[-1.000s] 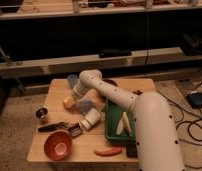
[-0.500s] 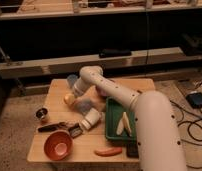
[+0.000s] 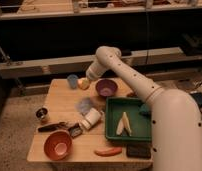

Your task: Place apple in tray

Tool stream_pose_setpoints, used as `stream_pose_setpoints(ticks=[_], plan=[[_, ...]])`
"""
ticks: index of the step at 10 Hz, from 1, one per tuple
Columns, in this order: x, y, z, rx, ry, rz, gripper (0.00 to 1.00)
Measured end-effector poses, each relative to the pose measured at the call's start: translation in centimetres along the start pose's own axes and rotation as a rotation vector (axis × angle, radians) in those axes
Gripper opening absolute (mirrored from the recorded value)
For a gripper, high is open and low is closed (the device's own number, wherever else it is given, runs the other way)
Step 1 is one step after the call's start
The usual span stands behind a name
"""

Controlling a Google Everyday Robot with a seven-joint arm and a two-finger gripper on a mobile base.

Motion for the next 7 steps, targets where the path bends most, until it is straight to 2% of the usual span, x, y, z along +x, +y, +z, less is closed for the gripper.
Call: stream_pose_setpoints(ticks=[2,3,5,7], plan=[[-3.0,1.0,-3.4,-0.005,-0.027,0.028,0.00],[-5.5,1.1,-5.9,-0.010,-0.054,0.050,0.00],[-9.5,0.7,-9.2,-0.017,-0.098,0.079,0.00],[-14.7,0.0,-13.4,-0.023,-0.151,0.120,0.00]])
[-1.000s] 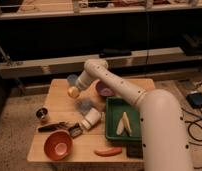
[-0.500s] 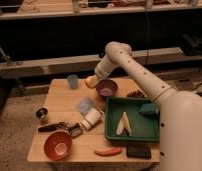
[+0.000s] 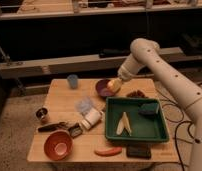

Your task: Place apple in tray

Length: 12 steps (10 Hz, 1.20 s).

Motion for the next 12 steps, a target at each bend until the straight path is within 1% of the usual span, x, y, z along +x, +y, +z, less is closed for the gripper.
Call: stream_pose_setpoints(ticks=[1,3,4,6,12], plan=[[-2.4,0.1,-1.4,-0.001,-0.025,0.010,0.04],[-7.0,0.9,-3.7,0.000,-0.072,0.041,0.23],[-8.5,1.2,-4.2,0.001,-0.083,0.053,0.28],[-8.1,1.1,-4.0,0.004,-0.083,0.047,0.29],[-8.1,1.1,-4.0,0.004,-0.081,0.048,0.29]])
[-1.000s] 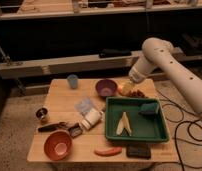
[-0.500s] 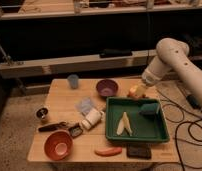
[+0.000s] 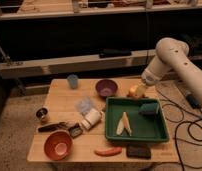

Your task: Place apple in tray

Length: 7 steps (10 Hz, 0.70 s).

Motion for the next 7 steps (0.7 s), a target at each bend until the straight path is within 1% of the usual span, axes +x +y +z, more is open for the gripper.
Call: stream_pose_setpoints(ticks=[2,3,5,6,7], plan=[[-0.1,0.1,0.4,0.000,0.000,0.001,0.29],[-0.3,0.3,1.3,-0.001,0.000,0.000,0.29],[-1.4,1.2,4.6,-0.002,0.001,0.002,0.29],[-1.9,1.6,6.2,-0.001,0.000,0.002,0.28],[-2.3,1.9,8.0,-0.001,0.000,0.001,0.18]])
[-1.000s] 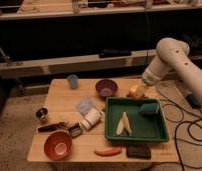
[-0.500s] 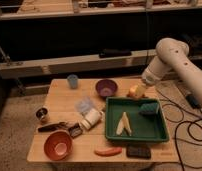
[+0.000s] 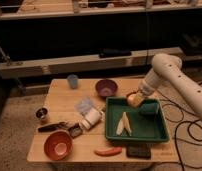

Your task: Place apple in tray

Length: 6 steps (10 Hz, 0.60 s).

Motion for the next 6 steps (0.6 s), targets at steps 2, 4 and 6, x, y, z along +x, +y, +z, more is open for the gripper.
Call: stream_pose_setpoints(ticks=[2,4,6], plan=[[-0.29,0.25,1.14,0.001,-0.001,0.000,0.03],[-0.29,0.27,1.06,0.000,0.000,0.000,0.05],[-0.31,0.28,1.05,0.000,0.000,0.001,0.23]])
